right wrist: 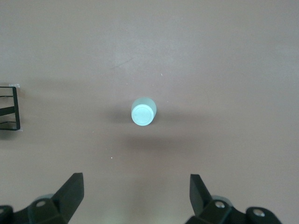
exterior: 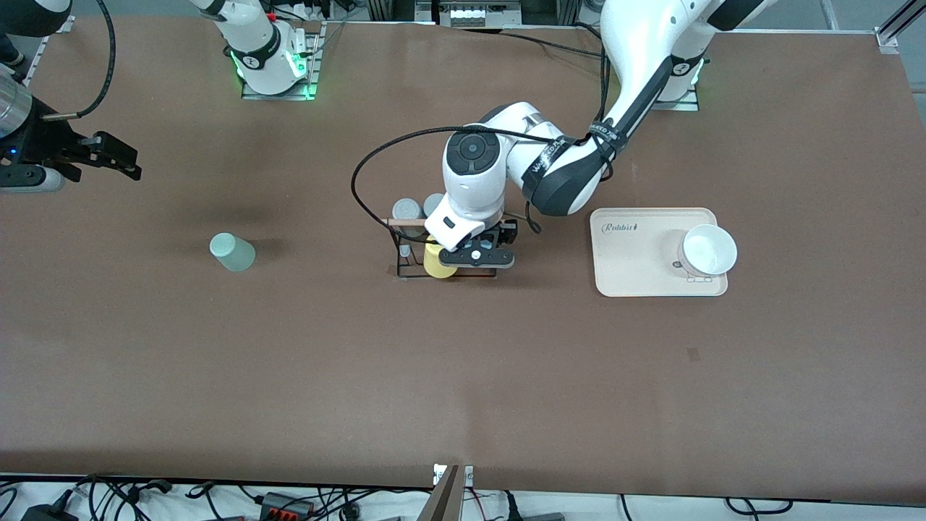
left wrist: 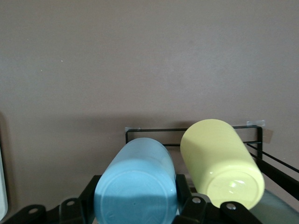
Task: Hang scattered cups on rack with three cups
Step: 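Hang the blue cup on the rack while the right gripper reaches out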
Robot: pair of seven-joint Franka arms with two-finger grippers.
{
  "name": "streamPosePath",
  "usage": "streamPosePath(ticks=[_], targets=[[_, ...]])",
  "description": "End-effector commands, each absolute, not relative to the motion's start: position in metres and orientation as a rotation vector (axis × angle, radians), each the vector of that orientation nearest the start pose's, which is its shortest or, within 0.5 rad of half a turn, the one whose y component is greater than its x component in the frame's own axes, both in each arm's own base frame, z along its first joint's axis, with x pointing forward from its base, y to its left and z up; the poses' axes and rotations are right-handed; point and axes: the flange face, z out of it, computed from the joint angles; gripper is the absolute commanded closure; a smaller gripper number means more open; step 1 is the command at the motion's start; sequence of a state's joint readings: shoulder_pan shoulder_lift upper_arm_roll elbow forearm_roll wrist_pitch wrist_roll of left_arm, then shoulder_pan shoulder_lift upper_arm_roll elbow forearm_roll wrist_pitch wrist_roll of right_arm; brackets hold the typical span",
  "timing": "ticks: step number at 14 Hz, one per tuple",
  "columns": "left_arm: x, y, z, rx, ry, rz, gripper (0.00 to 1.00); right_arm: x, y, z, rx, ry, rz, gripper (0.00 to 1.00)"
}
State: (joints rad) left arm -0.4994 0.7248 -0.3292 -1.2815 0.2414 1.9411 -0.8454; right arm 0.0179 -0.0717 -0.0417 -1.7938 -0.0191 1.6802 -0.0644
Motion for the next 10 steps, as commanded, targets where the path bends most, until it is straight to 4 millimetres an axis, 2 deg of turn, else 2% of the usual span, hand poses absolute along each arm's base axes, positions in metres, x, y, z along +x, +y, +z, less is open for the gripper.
streamPosePath(ticks=[1,3,6,7,9,10], targets=[[0.545,-0.49,0.326,-3.106,0.036,-0.013,0.73,0.534,-0.015,0.563,-3.162,-0.069,0.084,0.0],[0.541,-0.493,0.319,-3.115,0.048,-0.02,0.73,0.535,-0.014,0.559,-3.162,-0.072,0.099,0.0],[0.538,-0.492,0.298,-3.135,0.062,-0.032,0.72,0.537,-0.014,0.553,-3.161,-0.074,0.116,0.0],[0.538,-0.492,0.297,-3.136,0.058,-0.033,0.64,0.538,-0.014,0.551,-3.162,-0.075,0.118,0.0],[0.54,-0.49,0.3,-3.139,0.051,-0.038,0.0,0.538,-0.014,0.535,-3.161,-0.076,0.14,0.0],[0.543,-0.489,0.305,-3.143,0.042,-0.048,0.0,0.539,-0.014,0.528,-3.161,-0.077,0.142,0.0]])
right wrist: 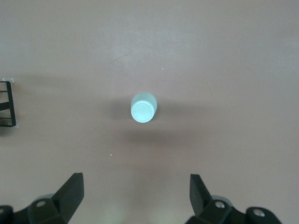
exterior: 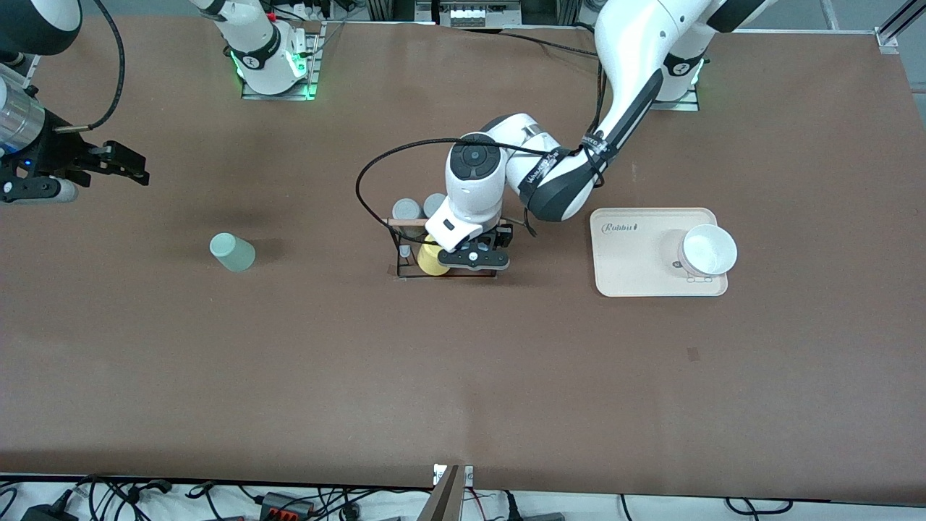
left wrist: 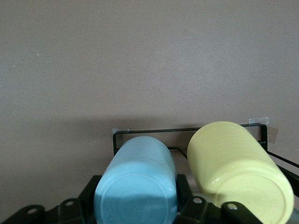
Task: Hang scattered cups on rack with three cups
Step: 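Hang the blue cup on the rack while the right gripper reaches out, then grasp the teal cup with the right gripper while the left gripper withdraws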
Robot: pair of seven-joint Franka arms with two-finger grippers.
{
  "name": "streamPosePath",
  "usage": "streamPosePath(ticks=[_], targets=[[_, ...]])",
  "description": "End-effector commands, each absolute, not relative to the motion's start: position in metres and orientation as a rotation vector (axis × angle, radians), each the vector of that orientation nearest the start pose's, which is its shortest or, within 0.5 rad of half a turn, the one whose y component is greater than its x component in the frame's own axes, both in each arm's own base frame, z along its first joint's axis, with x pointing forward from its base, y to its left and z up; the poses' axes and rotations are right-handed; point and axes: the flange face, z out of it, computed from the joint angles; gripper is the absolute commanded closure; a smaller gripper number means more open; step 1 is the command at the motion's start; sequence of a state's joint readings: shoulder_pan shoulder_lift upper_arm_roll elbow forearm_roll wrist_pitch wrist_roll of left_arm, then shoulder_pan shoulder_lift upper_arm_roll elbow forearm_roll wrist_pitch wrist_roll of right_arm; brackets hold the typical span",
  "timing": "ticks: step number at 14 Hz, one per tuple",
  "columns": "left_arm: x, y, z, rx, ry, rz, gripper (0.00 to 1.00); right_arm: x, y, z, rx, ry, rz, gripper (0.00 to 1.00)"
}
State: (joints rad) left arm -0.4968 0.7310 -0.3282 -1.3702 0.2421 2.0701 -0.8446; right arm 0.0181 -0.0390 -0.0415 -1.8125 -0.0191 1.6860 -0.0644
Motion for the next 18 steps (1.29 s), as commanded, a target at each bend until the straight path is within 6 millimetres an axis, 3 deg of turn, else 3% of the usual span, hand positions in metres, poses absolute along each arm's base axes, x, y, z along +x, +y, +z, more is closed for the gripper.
streamPosePath(ticks=[1,2,7,9,11,13,15,17,18], targets=[[0.547,-0.486,0.313,-3.15,0.019,-0.06,0.0,0.538,-0.014,0.522,-3.161,-0.08,0.15,0.0],[0.551,-0.483,0.322,-3.155,0.008,-0.078,0.0,0.539,-0.013,0.511,-3.163,-0.085,0.155,0.0],[0.57,-0.432,0.416,-3.095,-0.072,-0.077,0.0,0.547,-0.014,0.449,-3.156,-0.08,0.249,0.0],[0.582,-0.384,0.447,-3.044,-0.05,-0.013,0.0,0.552,-0.014,0.422,-3.155,-0.082,0.264,0.0],[0.588,-0.334,0.475,-2.993,0.088,0.073,0.0,0.555,-0.014,0.391,-3.155,-0.085,0.269,0.0],[0.593,-0.269,0.51,-3.003,0.178,0.183,0.0,0.551,-0.014,0.354,-3.153,-0.087,0.288,0.0],[0.579,-0.231,0.536,-3.029,0.197,0.191,0.0,0.548,-0.014,0.322,-3.153,-0.09,0.278,0.0],[0.557,-0.203,0.543,-3.04,0.155,0.157,0.0,0.549,-0.02,0.299,-3.155,-0.07,0.252,0.0],[0.551,-0.182,0.544,-3.058,0.225,0.157,0.0,0.55,-0.024,0.286,-3.154,-0.049,0.269,0.0]])
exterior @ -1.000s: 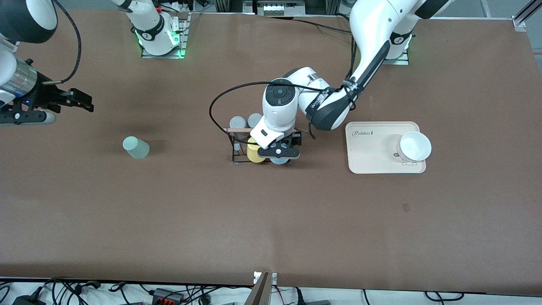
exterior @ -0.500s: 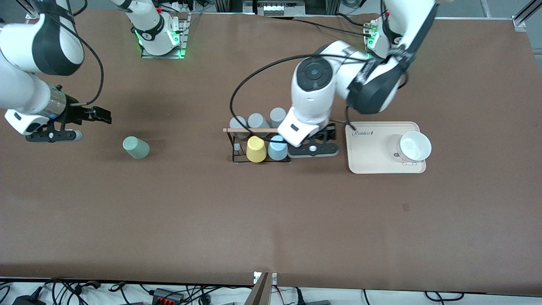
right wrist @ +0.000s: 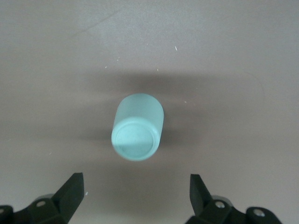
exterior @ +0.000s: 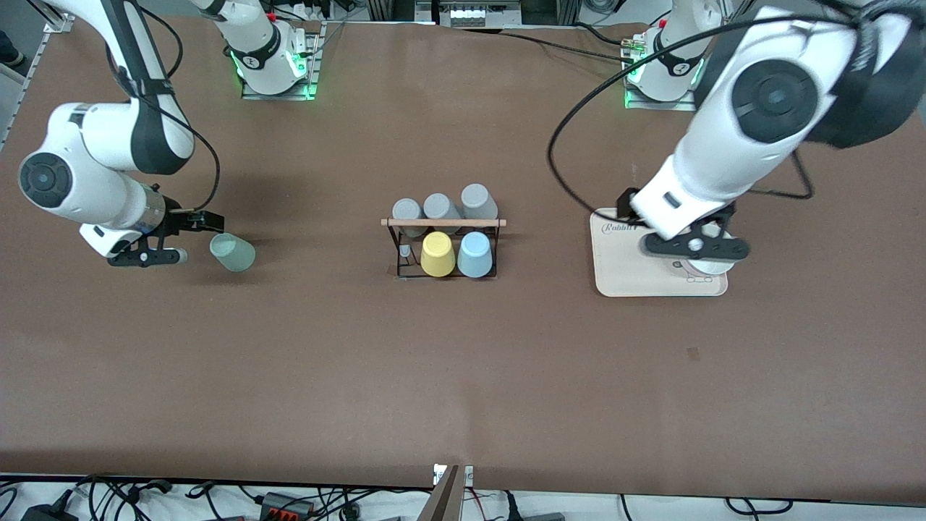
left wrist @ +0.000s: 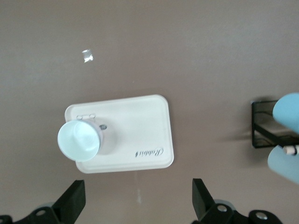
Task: Hang scattered cups on rack with three cups
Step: 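Grasp the teal cup with the right gripper while the left gripper withdraws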
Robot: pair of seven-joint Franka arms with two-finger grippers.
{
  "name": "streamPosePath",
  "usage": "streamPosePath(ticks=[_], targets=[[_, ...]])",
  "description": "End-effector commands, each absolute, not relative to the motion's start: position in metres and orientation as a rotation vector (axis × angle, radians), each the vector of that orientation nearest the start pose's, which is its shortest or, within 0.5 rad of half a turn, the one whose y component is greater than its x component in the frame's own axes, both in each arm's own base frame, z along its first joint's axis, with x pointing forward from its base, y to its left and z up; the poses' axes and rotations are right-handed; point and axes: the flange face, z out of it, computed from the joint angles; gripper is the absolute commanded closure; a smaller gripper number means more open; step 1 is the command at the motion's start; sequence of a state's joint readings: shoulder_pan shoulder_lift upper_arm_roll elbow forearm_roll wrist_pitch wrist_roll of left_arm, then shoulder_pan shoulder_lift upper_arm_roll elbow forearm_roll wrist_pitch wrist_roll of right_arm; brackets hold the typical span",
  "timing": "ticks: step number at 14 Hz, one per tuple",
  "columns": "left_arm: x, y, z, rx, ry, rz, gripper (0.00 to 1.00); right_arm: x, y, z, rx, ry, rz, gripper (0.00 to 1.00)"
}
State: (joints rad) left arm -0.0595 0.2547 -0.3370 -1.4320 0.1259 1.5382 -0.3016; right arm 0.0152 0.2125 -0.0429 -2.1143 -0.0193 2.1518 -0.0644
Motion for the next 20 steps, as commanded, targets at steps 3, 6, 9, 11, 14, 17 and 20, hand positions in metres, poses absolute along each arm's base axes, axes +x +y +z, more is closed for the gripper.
streamPosePath(ticks=[3,6,9,11,14,17,20], targets=[[0.552,-0.134,0.558,-3.077,0.368,0.183,0.0,0.557,-0.018,0.254,-3.156,-0.052,0.237,0.0],[0.537,-0.111,0.588,-3.066,0.307,0.213,0.0,0.556,-0.018,0.243,-3.153,-0.029,0.251,0.0],[0.544,-0.076,0.601,-3.1,0.202,0.217,0.0,0.553,-0.017,0.237,-3.151,-0.008,0.272,0.0],[0.553,-0.047,0.601,-3.154,0.128,0.202,0.0,0.552,-0.017,0.23,-3.151,0.024,0.291,0.0],[0.554,-0.034,0.607,-3.17,0.069,0.135,0.0,0.553,-0.014,0.223,-3.149,0.041,0.298,0.0],[0.551,-0.038,0.606,-3.158,0.06,0.111,0.0,0.553,-0.013,0.221,-3.15,0.054,0.3,0.0],[0.55,-0.05,0.607,-3.155,0.08,0.099,0.0,0.551,-0.012,0.219,-3.149,0.049,0.315,0.33]])
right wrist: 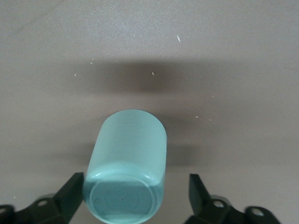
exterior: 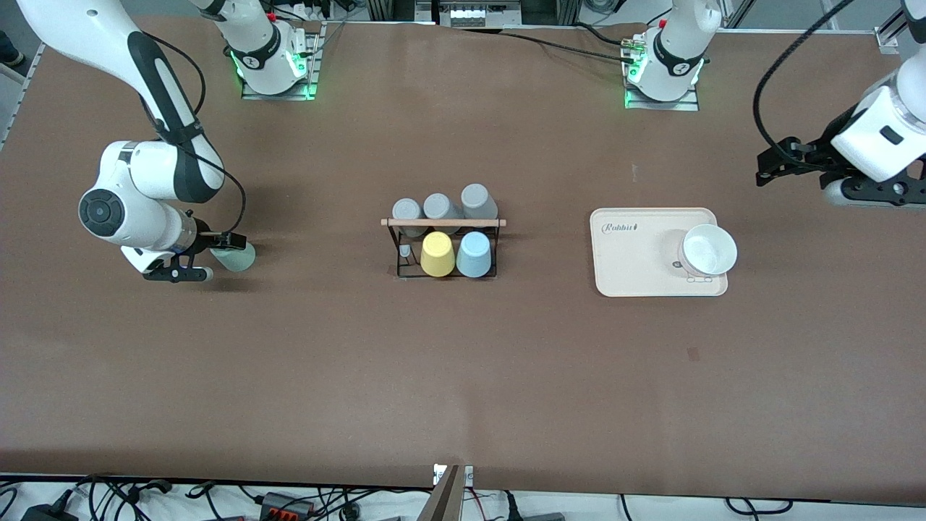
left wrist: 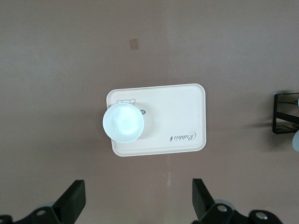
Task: Hang scattered cups on rack with three cups
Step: 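Carry the pale teal cup with the right gripper to the rack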
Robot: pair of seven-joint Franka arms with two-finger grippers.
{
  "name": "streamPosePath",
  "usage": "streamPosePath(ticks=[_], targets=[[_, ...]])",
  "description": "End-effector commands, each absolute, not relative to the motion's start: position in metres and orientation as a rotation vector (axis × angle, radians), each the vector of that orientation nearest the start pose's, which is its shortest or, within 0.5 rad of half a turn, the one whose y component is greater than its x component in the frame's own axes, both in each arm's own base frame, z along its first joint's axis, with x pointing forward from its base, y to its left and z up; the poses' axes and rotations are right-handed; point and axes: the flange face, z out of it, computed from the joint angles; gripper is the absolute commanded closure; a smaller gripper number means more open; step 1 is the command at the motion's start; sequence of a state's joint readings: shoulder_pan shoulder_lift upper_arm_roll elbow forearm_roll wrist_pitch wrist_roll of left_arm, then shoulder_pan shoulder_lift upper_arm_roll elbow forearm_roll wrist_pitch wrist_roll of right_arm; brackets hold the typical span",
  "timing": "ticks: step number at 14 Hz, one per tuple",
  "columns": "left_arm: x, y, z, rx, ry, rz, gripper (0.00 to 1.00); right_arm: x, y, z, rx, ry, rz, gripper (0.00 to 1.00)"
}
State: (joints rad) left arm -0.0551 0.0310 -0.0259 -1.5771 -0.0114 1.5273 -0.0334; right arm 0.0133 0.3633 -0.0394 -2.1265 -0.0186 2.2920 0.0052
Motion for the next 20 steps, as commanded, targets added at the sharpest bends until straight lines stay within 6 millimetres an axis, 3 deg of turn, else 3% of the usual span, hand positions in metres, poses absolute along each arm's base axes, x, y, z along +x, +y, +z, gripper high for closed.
streamPosePath(ticks=[1,3,5,6,9,12,14,17,20], targets=[[0.55,-0.054,0.608,-3.155,0.077,0.094,0.0,0.553,-0.009,0.22,-3.149,0.042,0.312,0.49],[0.547,-0.074,0.607,-3.15,0.046,0.099,0.0,0.554,-0.008,0.225,-3.15,0.037,0.31,0.65],[0.546,-0.083,0.609,-3.105,0.057,0.084,0.0,0.561,-0.001,0.242,-3.145,0.01,0.319,0.69],[0.546,-0.087,0.61,-3.101,0.066,0.078,0.0,0.57,0.01,0.259,-3.14,-0.017,0.34,0.69],[0.548,-0.064,0.609,-3.127,-0.024,0.092,0.0,0.599,0.04,0.32,-3.116,-0.08,0.411,0.71],[0.548,-0.066,0.61,-3.153,-0.026,0.095,0.0,0.617,0.075,0.37,-3.059,-0.126,0.393,0.7],[0.547,-0.068,0.61,-3.152,-0.021,0.102,0.0,0.621,0.135,0.4,-3.07,-0.215,0.312,0.7],[0.547,-0.07,0.611,-3.152,-0.014,0.1,0.0,0.621,0.216,0.424,-3.095,-0.189,0.22,0.7],[0.545,-0.069,0.61,-3.149,-0.019,0.124,0.0,0.619,0.264,0.423,-3.086,-0.209,0.196,0.7]])
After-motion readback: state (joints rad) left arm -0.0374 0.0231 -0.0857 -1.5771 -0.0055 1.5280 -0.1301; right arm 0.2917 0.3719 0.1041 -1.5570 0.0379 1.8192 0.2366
